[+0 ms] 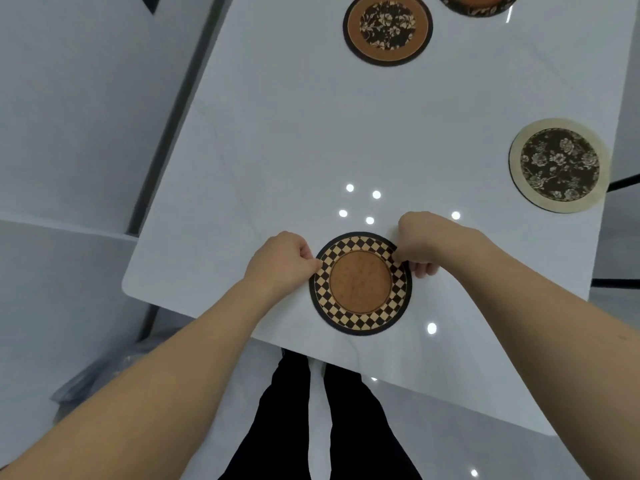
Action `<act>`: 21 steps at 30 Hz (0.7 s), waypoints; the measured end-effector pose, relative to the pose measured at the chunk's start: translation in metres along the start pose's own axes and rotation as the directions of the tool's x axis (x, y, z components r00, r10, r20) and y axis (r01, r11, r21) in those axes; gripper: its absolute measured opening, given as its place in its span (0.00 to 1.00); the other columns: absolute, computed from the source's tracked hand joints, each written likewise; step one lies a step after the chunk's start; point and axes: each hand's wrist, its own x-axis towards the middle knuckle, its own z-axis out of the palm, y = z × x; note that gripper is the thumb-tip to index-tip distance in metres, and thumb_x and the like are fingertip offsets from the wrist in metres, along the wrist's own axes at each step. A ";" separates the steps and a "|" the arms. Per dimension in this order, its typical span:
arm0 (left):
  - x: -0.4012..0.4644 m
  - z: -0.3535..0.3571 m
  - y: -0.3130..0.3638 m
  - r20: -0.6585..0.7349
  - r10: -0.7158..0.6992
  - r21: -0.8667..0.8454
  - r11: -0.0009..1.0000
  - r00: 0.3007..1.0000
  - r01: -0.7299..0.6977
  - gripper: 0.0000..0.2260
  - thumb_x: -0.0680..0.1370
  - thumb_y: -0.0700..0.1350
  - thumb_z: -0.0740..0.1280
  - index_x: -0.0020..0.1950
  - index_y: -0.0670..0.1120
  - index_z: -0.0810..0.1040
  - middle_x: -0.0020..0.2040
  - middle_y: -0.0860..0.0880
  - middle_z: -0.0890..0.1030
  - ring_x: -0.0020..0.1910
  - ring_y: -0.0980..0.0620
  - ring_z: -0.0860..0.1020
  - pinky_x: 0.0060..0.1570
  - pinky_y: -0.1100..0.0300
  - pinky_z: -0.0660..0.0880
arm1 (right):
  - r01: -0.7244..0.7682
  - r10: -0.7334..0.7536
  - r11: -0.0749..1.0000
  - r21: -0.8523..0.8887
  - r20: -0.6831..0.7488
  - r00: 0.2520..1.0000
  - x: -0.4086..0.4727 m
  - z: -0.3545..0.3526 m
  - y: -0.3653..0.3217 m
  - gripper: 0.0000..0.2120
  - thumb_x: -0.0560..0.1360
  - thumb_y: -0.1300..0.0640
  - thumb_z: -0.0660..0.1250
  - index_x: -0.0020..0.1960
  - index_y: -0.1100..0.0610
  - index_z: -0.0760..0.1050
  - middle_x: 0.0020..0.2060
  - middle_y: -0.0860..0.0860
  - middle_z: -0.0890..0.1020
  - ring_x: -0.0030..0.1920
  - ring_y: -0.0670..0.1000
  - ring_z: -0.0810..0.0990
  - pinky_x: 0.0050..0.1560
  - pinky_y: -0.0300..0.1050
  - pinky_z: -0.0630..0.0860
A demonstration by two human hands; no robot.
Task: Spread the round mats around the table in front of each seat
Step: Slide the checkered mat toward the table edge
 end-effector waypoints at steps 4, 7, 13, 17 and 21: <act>-0.002 -0.002 -0.002 0.059 0.021 0.045 0.999 0.998 -0.024 0.07 0.70 0.51 0.72 0.35 0.49 0.79 0.35 0.53 0.81 0.36 0.55 0.78 0.31 0.61 0.69 | -0.003 0.004 1.000 -0.014 0.073 0.997 -0.004 0.005 0.004 0.08 0.75 0.61 0.65 0.41 0.65 0.78 0.38 0.60 0.85 0.34 0.55 0.83 0.45 0.50 0.82; -0.004 -0.004 -0.003 0.104 0.043 0.095 0.994 0.994 -0.053 0.07 0.70 0.50 0.72 0.35 0.49 0.79 0.36 0.53 0.81 0.38 0.54 0.79 0.34 0.61 0.71 | -0.012 0.015 1.000 -0.022 0.164 0.986 -0.005 0.009 0.006 0.10 0.76 0.59 0.65 0.47 0.66 0.79 0.45 0.61 0.85 0.43 0.56 0.85 0.50 0.49 0.81; -0.008 -0.001 -0.008 0.108 0.102 0.118 0.986 0.989 -0.115 0.08 0.70 0.50 0.73 0.35 0.47 0.80 0.36 0.51 0.81 0.36 0.55 0.77 0.33 0.62 0.70 | 0.018 -0.018 1.000 0.002 0.223 0.975 -0.004 0.010 0.009 0.13 0.76 0.60 0.64 0.56 0.67 0.77 0.52 0.65 0.82 0.34 0.53 0.77 0.40 0.44 0.77; -0.008 -0.002 -0.009 0.115 0.119 0.112 0.985 0.986 -0.132 0.08 0.69 0.49 0.74 0.35 0.46 0.80 0.37 0.52 0.80 0.37 0.54 0.77 0.35 0.60 0.72 | 0.022 -0.022 1.000 0.004 0.219 0.975 -0.003 0.010 0.009 0.11 0.75 0.60 0.65 0.54 0.66 0.78 0.49 0.64 0.84 0.35 0.54 0.79 0.50 0.48 0.81; -0.008 -0.002 -0.011 0.130 0.152 0.121 0.978 0.980 -0.167 0.08 0.69 0.50 0.74 0.33 0.49 0.80 0.37 0.55 0.77 0.37 0.56 0.75 0.38 0.60 0.71 | 0.044 -0.037 0.999 -0.029 0.205 0.978 -0.003 0.010 0.010 0.10 0.75 0.59 0.66 0.47 0.66 0.80 0.45 0.61 0.86 0.40 0.56 0.84 0.50 0.50 0.81</act>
